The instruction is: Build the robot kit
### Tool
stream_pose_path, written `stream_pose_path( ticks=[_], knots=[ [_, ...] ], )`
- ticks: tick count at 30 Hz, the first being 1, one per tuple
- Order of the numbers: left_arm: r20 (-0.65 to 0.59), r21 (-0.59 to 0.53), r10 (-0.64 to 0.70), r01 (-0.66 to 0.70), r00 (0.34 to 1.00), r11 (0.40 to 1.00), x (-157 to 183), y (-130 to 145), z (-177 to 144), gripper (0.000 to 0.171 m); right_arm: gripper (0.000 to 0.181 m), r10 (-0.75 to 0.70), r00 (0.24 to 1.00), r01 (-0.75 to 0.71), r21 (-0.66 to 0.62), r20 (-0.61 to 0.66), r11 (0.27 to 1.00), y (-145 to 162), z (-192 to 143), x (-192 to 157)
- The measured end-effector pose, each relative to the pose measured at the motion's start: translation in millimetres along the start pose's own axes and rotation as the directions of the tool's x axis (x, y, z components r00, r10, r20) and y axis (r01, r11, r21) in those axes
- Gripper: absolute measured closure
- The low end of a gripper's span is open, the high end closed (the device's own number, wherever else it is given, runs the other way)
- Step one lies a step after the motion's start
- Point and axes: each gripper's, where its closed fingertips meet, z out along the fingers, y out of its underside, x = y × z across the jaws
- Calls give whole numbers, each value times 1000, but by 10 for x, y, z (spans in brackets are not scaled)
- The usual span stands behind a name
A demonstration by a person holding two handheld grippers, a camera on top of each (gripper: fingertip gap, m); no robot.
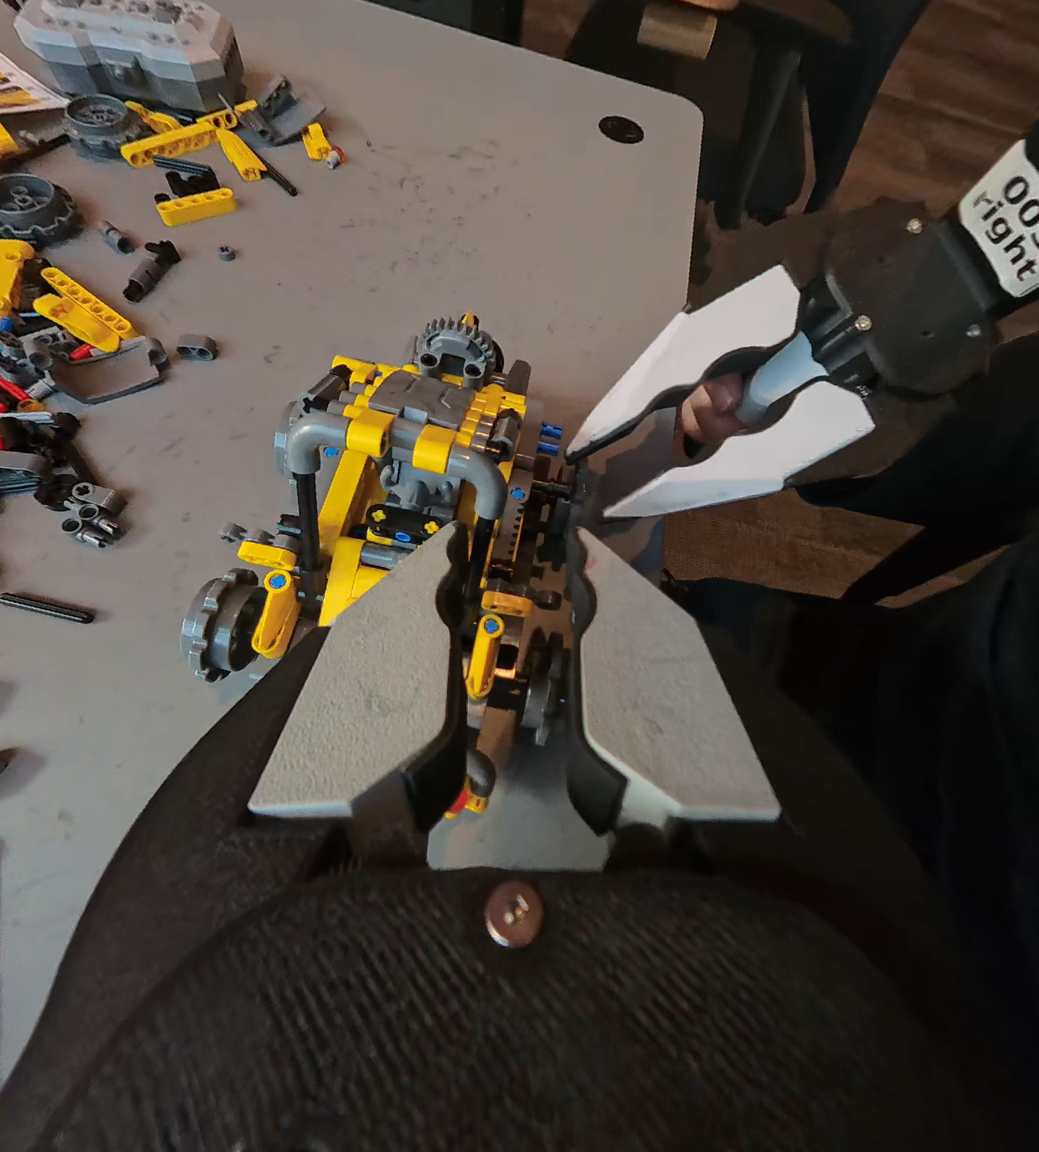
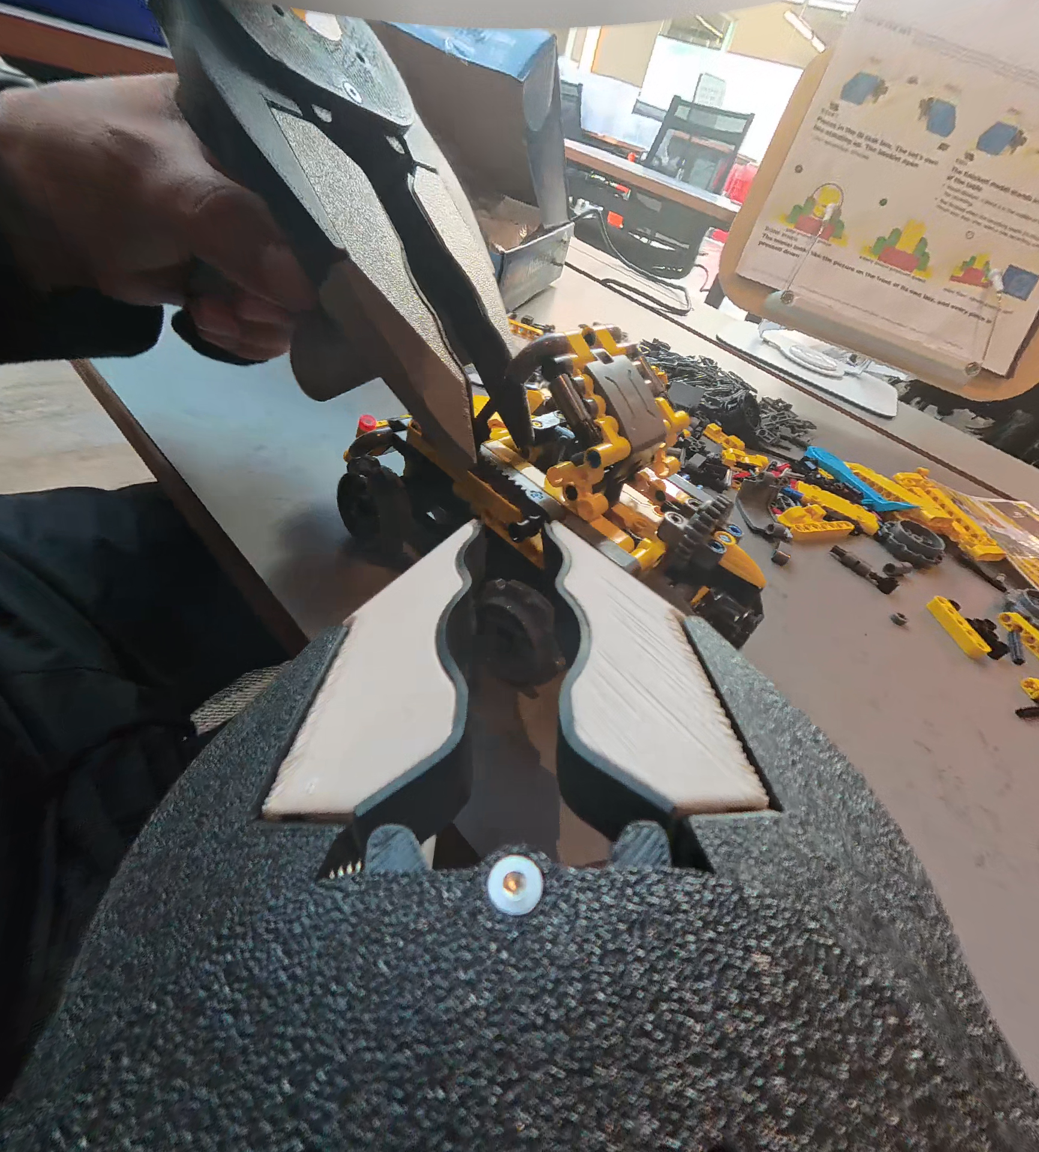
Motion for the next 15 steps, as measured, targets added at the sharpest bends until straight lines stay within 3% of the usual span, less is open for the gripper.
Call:
stream_pose_path(
  ticks=[15],
  knots=[
    [-48, -84, 90, -94, 995, 992, -19, -58, 58, 152, 179, 37, 999, -38, 17, 20, 999, 4, 37, 32]
  ],
)
